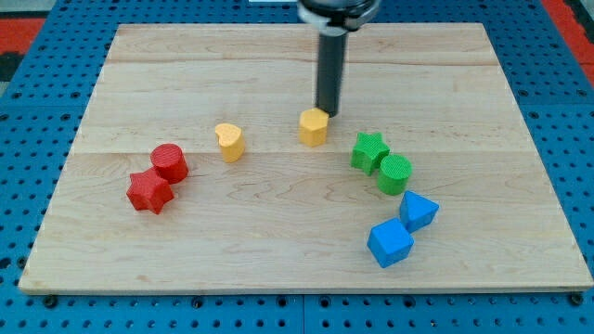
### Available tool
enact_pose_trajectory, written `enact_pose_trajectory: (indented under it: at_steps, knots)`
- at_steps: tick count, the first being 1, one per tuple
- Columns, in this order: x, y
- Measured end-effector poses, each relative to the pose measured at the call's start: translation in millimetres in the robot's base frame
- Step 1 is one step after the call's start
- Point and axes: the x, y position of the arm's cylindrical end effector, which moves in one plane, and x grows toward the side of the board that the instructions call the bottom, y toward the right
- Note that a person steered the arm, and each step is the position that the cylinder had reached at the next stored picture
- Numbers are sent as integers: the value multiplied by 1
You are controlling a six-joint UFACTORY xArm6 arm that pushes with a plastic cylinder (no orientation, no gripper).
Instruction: Move cube away from triangle
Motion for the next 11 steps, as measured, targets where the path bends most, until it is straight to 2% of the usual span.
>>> enact_pose_trajectory:
  at_steps: [1, 2, 3, 4, 5, 6, 7, 8, 9, 10, 11]
  knots:
    - [-4, 5]
    - [-23, 112]
    - [58, 186]
    - [135, 185]
    - [194, 179]
    - [233, 203]
    - [232, 110]
    - [230, -37]
    - [183, -25]
    - [164, 36]
    - [177, 39]
